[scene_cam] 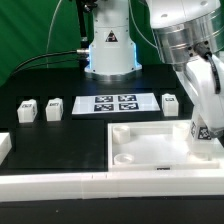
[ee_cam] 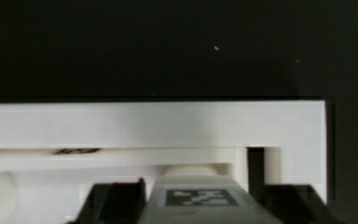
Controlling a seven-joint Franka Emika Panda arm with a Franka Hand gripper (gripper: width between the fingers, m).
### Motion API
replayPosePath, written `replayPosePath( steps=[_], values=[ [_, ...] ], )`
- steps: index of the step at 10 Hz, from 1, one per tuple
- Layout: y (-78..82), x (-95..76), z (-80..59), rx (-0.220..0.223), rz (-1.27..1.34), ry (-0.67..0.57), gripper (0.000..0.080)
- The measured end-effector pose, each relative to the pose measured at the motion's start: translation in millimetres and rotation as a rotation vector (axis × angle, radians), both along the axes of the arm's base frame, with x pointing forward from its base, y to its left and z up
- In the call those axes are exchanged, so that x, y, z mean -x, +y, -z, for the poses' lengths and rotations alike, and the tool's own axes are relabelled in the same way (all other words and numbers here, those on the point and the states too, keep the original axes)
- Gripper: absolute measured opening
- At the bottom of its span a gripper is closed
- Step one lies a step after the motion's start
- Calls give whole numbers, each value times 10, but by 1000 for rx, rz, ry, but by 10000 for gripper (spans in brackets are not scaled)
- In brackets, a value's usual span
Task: Assemble one leg
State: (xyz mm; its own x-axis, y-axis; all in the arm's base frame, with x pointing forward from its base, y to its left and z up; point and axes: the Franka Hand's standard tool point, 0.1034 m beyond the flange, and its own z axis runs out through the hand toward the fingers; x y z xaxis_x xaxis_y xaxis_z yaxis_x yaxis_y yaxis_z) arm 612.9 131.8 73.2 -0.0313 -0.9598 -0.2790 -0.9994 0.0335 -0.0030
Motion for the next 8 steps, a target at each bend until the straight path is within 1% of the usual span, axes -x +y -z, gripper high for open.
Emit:
replayPosePath(
  steps=[1, 2, 3, 4, 5, 6, 8],
  values=[
    [2, 0, 0, 0, -16, -4, 352],
    [4, 1, 0, 0, -50, -14, 352],
    [9, 1, 0, -1, -50, -14, 527],
    [8, 1, 0, 0, -108, -31, 527],
    [7, 1, 0, 1, -227, -66, 627],
    [-1, 2, -1, 3, -347, -98, 644],
    [-29, 1, -13, 3, -563, -147, 649]
  ],
)
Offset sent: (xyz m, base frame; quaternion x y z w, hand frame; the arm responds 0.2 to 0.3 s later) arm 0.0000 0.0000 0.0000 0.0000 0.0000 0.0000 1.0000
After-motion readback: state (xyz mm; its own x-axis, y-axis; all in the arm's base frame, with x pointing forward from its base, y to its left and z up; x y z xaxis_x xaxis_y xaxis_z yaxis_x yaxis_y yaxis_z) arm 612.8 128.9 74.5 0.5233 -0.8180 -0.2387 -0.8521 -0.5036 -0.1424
